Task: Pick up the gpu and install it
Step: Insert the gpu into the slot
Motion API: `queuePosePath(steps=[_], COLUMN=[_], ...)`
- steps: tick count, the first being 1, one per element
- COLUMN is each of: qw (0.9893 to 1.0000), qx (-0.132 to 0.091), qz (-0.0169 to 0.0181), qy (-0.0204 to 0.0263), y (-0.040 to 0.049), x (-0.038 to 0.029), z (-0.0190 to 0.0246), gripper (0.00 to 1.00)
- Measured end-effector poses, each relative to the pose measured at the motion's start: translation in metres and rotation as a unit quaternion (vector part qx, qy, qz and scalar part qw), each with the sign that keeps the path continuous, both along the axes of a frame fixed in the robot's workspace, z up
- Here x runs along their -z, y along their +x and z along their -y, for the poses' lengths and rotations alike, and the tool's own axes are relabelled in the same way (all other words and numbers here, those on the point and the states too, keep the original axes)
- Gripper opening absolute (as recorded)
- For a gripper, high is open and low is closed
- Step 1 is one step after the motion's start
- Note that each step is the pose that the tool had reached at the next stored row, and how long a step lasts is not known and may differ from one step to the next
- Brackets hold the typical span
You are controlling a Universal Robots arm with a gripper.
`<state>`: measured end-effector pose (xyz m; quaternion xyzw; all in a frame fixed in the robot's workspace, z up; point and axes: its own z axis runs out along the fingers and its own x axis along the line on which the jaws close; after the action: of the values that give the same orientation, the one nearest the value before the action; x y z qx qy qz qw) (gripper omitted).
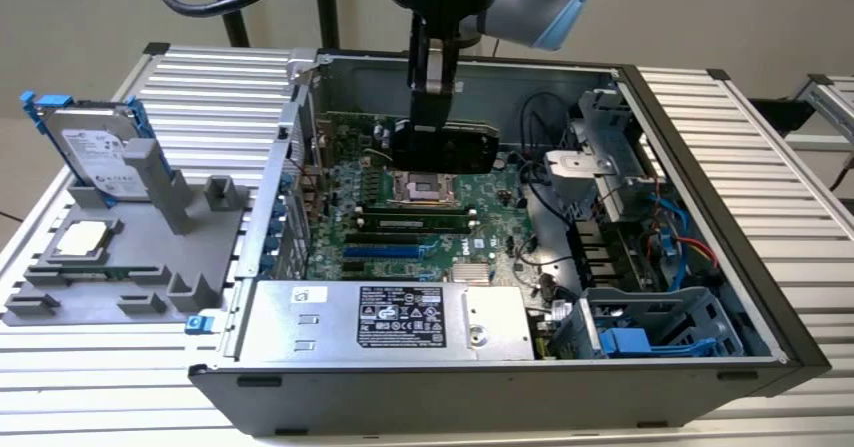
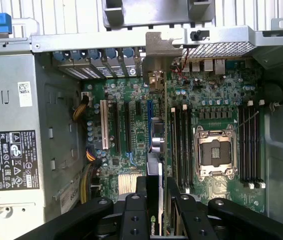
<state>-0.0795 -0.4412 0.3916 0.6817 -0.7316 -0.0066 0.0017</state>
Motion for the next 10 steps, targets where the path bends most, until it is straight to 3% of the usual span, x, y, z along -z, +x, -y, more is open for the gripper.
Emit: queuePosePath(steps=[10], qw=[1.0], qx=[0.0], qz=[0.0], qy=[0.0], y=[0.0], x=[0.0019], z=[0.0], gripper=[0.0])
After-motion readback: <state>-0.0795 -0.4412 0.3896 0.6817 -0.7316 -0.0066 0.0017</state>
